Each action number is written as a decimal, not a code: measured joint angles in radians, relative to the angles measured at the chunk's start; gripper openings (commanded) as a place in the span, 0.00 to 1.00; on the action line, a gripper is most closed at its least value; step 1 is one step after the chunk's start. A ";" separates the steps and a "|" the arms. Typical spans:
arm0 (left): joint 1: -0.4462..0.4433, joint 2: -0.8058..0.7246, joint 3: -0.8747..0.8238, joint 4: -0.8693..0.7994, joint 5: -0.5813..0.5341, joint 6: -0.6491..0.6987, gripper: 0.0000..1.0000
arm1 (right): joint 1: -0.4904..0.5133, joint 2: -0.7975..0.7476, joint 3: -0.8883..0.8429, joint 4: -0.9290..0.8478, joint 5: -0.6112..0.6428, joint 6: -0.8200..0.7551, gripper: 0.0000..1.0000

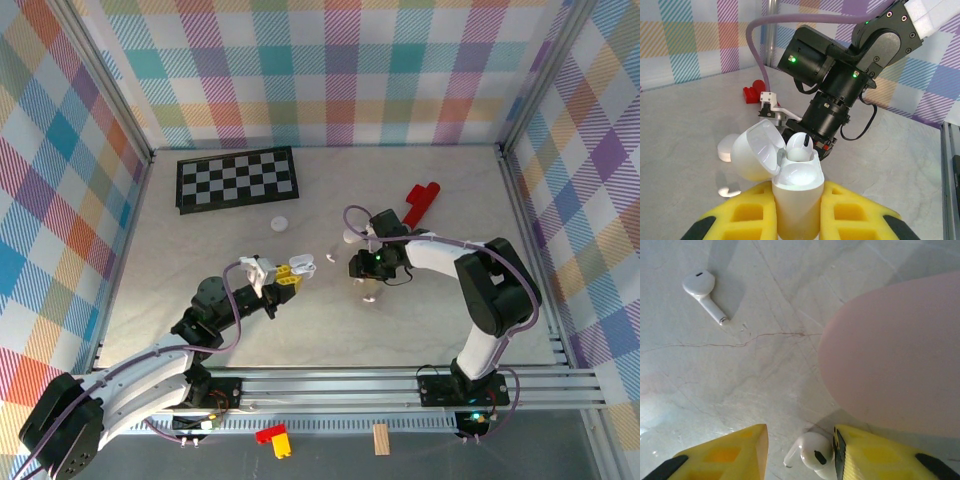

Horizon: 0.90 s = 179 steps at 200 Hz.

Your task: Insert wireless bluetooth earbuds into charging case

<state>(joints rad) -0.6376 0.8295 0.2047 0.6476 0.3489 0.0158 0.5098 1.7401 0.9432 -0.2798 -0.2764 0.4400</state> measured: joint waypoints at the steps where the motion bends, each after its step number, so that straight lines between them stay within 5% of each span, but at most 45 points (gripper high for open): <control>1: 0.000 0.000 0.000 0.000 0.000 0.000 0.11 | 0.000 0.000 -0.001 0.000 -0.001 0.000 0.39; 97: 0.002 0.014 0.003 0.000 -0.002 0.000 0.11 | 0.000 -0.007 -0.015 -0.005 -0.013 -0.031 0.25; 179: 0.002 0.011 0.003 -0.015 -0.003 0.000 0.11 | 0.001 -0.007 -0.025 -0.005 -0.013 -0.038 0.23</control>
<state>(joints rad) -0.6357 0.8406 0.2073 0.6327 0.3462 0.0158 0.5106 1.7329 0.9180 -0.2848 -0.2890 0.4019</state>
